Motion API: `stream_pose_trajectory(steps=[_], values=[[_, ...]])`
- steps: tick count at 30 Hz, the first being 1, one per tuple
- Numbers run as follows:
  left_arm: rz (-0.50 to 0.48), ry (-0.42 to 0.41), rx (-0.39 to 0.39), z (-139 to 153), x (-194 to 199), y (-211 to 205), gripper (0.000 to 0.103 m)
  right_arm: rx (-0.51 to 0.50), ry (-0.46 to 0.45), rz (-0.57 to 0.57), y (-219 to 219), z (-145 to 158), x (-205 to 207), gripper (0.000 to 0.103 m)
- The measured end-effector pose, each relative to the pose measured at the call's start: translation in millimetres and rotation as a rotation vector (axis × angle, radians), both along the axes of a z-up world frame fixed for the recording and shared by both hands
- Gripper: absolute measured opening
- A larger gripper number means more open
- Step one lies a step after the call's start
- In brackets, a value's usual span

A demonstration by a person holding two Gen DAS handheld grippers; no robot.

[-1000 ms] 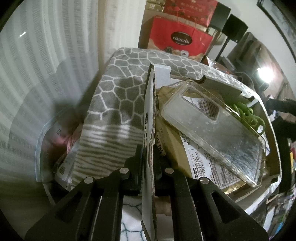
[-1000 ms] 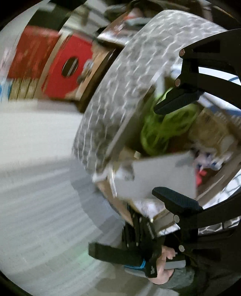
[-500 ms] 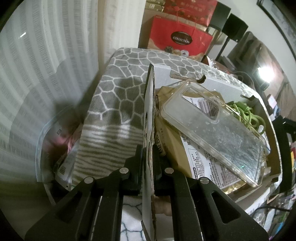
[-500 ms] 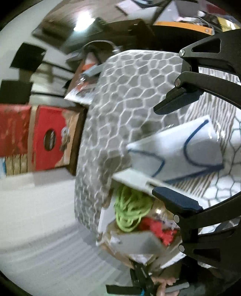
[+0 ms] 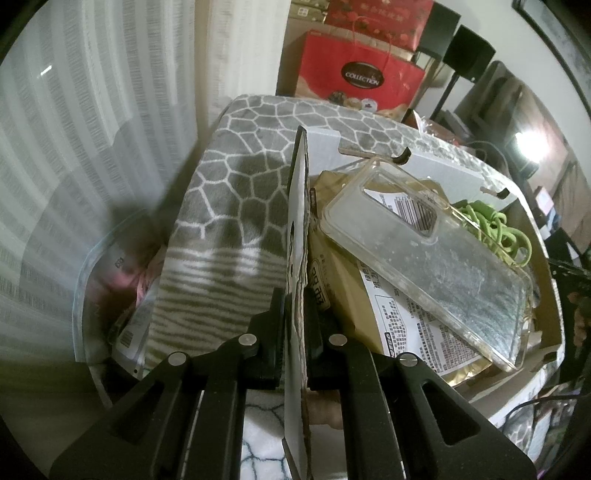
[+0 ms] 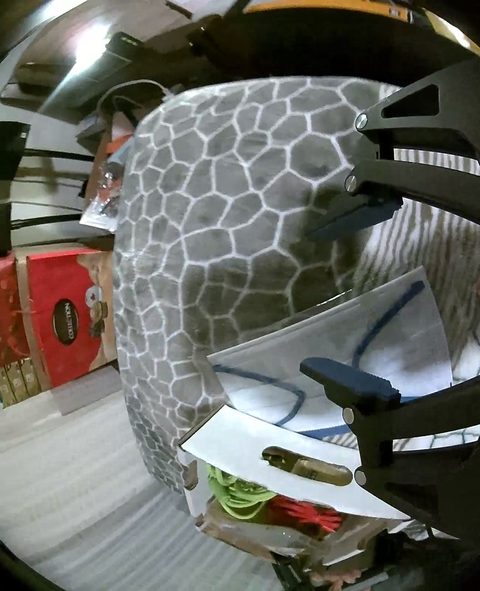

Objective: Organize objects
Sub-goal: 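Grasp the blue-and-white mask packet with the right tool, then carry the mask packet over the tray and lower it onto the phone case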

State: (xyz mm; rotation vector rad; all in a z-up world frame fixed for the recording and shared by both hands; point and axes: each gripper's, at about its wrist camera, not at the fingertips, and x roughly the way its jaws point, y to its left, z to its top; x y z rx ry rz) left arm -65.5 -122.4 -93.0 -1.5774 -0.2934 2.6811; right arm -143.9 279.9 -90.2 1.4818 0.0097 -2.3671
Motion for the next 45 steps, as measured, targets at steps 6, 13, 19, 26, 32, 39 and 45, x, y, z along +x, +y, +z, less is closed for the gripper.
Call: stream_pose_trajectory(steps=[6,13,19,26,32,39,45], values=[[0.001,0.000,0.000,0.2,0.0,0.1,0.006,0.016,0.005,0.028,-4.8,-7.6,2.9,0.058],[0.001,0.000,0.001,-0.2,0.9,-0.8,0.006,-0.042,-0.036,0.100,-13.4,-6.1,9.5,0.036],[0.001,0.000,-0.001,0.1,0.8,-0.3,0.006,-0.134,-0.100,0.138,-12.3,-9.7,11.3,0.035],[0.002,0.001,-0.003,0.5,-0.3,-0.5,0.006,-0.156,-0.118,0.142,-12.4,-11.6,8.1,0.035],[0.000,-0.001,-0.001,0.3,-0.2,-0.7,0.006,-0.194,-0.121,0.178,-21.9,-6.8,10.6,0.018],[0.000,0.000,0.001,0.0,0.1,-2.1,0.006,-0.188,-0.163,0.217,-39.3,-14.8,8.7,0.024],[0.000,-0.001,0.000,1.0,-1.2,-1.2,0.006,-0.188,-0.134,0.174,-41.6,-9.6,8.8,0.009]])
